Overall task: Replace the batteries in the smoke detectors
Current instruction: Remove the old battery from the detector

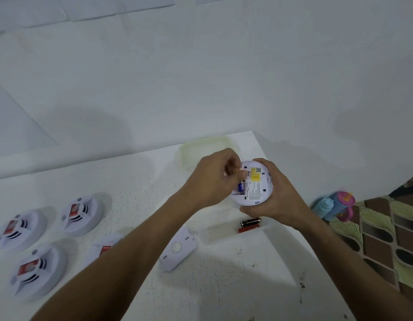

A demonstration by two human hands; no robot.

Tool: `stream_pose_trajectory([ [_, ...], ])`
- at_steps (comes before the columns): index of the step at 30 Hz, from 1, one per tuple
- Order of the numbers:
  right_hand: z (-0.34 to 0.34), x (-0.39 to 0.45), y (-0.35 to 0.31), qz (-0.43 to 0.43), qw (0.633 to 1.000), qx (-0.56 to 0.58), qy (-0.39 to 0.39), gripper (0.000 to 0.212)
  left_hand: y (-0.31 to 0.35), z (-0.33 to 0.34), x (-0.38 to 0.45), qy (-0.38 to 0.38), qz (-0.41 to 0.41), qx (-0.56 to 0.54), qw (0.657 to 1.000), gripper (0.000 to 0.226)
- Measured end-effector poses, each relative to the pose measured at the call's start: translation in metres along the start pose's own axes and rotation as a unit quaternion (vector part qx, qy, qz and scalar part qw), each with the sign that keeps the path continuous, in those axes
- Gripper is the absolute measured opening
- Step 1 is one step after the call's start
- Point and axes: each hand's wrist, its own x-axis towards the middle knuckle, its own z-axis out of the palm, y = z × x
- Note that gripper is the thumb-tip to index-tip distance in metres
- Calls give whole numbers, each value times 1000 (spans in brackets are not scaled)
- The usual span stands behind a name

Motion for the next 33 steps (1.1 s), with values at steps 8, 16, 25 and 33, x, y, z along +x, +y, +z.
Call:
stream_pose_trajectory([
  [8,-33,-19,9,23,999,3,30,92,-46,2,30,82,-183,-36,979,20],
  [16,-40,-27,14,31,999,-14,27,94,-60,25,42,-21,-178,71,981,26],
  [25,-45,-36,11,40,999,-13,31,97,-41,21,23,-11,-79,117,990,18],
  [33,-48,-64,10,64,997,-4,31,91,-20,41,-7,-206,-14,142,968,29],
])
